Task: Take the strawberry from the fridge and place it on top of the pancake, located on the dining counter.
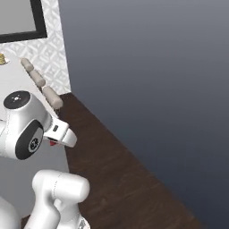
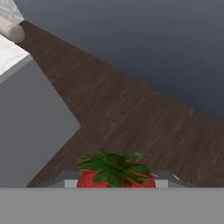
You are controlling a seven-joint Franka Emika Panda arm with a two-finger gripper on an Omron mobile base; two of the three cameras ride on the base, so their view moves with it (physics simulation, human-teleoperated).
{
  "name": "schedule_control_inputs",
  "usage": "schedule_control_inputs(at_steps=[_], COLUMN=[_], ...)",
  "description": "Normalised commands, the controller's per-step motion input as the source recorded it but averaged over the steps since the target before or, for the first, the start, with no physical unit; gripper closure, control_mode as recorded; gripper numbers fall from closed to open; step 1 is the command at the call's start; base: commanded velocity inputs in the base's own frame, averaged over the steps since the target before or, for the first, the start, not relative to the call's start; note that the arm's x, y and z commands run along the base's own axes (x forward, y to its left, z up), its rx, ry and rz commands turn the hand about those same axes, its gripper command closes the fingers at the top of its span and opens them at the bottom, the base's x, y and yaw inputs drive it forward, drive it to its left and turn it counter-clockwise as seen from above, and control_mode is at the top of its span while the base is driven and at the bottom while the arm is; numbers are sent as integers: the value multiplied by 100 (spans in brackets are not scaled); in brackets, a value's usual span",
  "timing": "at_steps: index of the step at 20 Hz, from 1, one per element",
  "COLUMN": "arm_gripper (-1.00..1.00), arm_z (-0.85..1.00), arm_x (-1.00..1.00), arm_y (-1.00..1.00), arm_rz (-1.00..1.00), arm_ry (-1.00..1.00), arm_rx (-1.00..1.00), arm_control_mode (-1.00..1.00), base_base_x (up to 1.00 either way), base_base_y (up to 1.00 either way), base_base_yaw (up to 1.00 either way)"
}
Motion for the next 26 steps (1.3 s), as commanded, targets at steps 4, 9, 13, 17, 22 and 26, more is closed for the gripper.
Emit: schedule_control_inputs(at_steps=[4,9,13,17,22,26], arm_gripper=[100,100,100,100,100,100], arm_z=[0,0,0,0,0,0], arm_x=[0,0,0,0,0,0], arm_y=[0,0,0,0,0,0], arm_rz=[0,0,0,0,0,0], arm_ry=[0,0,0,0,0,0], arm_rx=[0,0,0,0,0,0], arm_control_mode=[100,100,100,100,100,100], base_base_x=[100,100,100,100,100,100], base_base_y=[-52,-56,-38,-42,-52,-38], base_base_yaw=[30,31,35,38,42,39])
